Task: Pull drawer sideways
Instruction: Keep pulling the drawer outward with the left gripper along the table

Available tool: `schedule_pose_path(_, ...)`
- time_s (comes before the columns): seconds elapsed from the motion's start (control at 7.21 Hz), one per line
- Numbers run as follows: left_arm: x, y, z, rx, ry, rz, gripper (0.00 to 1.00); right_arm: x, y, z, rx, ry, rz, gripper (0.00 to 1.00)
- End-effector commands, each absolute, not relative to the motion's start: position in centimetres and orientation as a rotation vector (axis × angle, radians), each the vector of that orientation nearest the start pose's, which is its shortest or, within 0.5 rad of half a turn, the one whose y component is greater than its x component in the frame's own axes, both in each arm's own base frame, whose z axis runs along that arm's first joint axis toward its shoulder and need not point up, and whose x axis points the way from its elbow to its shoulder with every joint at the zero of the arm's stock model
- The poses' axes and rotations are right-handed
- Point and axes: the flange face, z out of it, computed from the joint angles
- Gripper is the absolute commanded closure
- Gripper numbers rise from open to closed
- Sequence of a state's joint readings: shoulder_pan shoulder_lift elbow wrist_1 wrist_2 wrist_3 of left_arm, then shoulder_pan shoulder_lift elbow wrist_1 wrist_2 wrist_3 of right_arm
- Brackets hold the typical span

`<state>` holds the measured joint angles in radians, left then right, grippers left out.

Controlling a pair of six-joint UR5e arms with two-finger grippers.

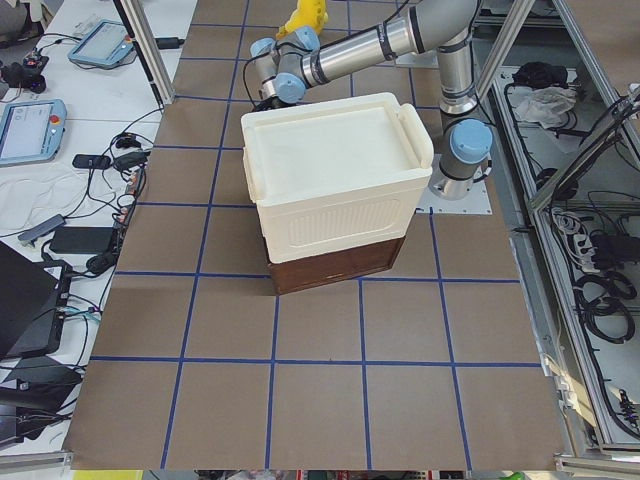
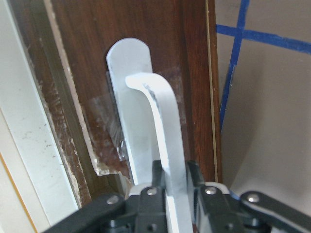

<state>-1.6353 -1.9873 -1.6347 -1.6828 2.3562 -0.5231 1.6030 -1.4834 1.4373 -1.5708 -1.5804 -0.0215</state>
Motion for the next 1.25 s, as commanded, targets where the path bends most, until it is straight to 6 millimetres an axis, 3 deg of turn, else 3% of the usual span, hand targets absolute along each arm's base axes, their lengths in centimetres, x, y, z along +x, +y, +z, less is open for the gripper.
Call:
schedule_pose_path(0.0,-9.9,-55.83,25.35,-0.228,2.211,0.383,1.0,14.95,-52.85,50.9,-0.084,3.149,-0.073,0.0)
schedule_pose_path(1.11,-10.16,-56.19,24.75,-0.238,2.213,0.389,1.0,14.93,-52.85,50.9,-0.084,3.15,-0.073,0.0)
